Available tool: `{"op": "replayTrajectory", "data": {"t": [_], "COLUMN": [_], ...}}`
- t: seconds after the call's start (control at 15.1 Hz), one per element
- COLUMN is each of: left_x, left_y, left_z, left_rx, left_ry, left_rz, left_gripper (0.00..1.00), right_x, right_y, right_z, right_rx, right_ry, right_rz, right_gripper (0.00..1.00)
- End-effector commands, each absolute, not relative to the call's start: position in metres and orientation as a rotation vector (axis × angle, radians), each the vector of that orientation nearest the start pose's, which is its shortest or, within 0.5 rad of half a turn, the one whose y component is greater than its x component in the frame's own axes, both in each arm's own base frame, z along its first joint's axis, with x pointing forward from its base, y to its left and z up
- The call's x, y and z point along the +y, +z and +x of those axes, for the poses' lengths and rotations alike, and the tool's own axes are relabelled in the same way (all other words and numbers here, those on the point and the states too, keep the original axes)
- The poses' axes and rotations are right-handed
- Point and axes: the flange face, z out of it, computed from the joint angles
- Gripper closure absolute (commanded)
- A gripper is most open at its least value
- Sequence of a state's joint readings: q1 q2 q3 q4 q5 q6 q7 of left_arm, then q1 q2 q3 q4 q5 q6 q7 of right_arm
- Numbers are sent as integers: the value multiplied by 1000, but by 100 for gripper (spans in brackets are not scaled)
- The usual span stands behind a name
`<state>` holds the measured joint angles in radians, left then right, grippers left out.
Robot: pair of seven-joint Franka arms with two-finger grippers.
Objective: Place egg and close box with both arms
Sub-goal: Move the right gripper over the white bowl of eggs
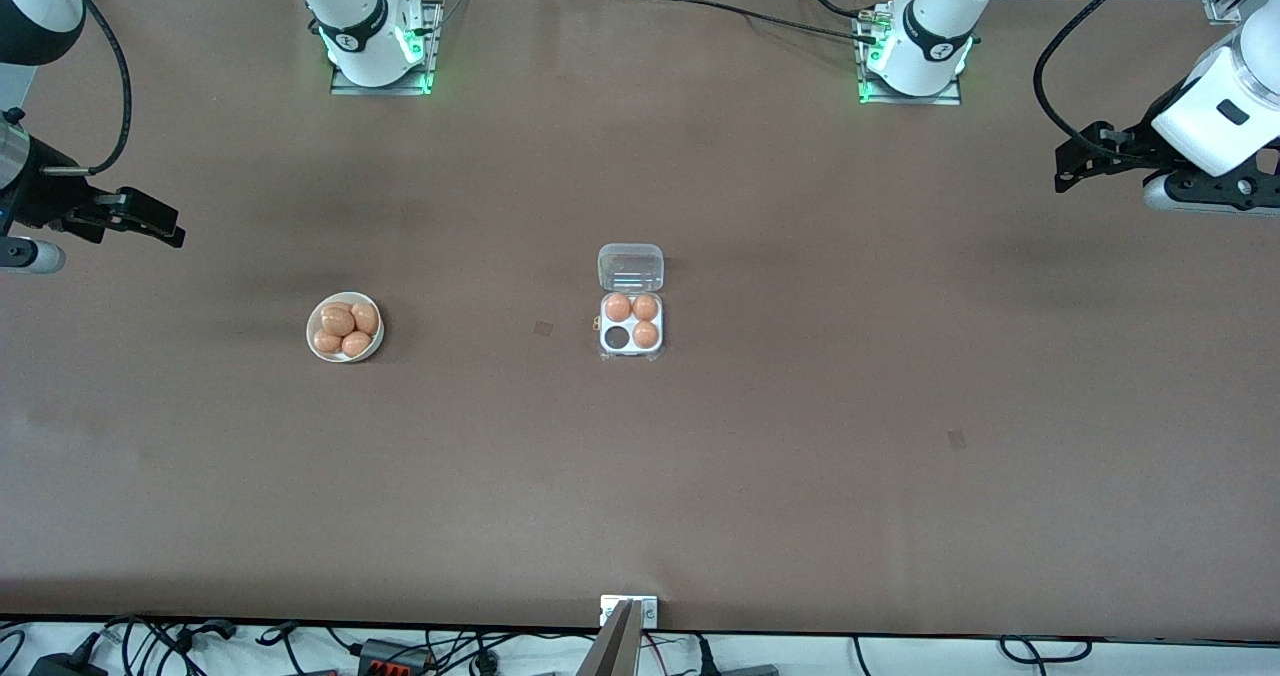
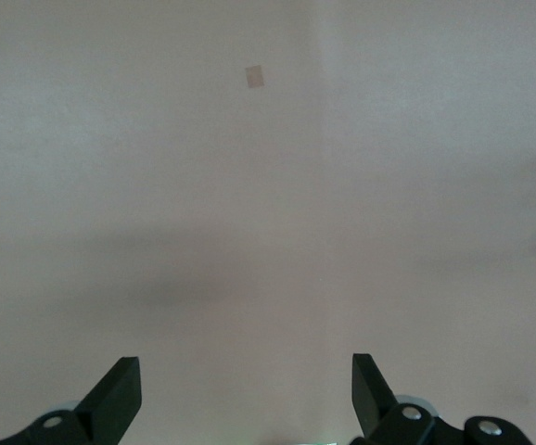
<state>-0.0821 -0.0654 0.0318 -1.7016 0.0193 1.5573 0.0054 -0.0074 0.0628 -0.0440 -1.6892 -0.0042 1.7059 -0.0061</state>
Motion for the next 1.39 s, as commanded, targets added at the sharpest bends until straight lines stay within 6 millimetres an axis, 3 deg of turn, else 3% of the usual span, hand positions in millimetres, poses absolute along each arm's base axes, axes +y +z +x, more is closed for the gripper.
{"op": "replayTrajectory", "data": {"t": [0.0,0.2,0.4,0.59,1.19,1.32], "left_x": [-21,-24,-24,-24,-22,-22], "left_y": [603,604,604,604,603,603], "left_z": [531,531,531,531,530,530], "left_rx": [98,105,105,103,98,100], "left_ry": [130,127,127,127,137,144], "left_rz": [-3099,-3097,-3097,-3097,-3097,-3097], "left_gripper": [0,0,0,0,0,0], "right_x": [-27,-6,30,30,40,39], "right_y": [514,466,411,355,269,259], "right_z": [591,604,619,635,641,637], "right_rx": [47,11,-71,-67,-34,-33], "right_ry": [126,251,328,347,441,484], "right_rz": [-3154,-3148,-3143,-3143,-3108,-3103], "right_gripper": [0,0,0,0,0,0]}}
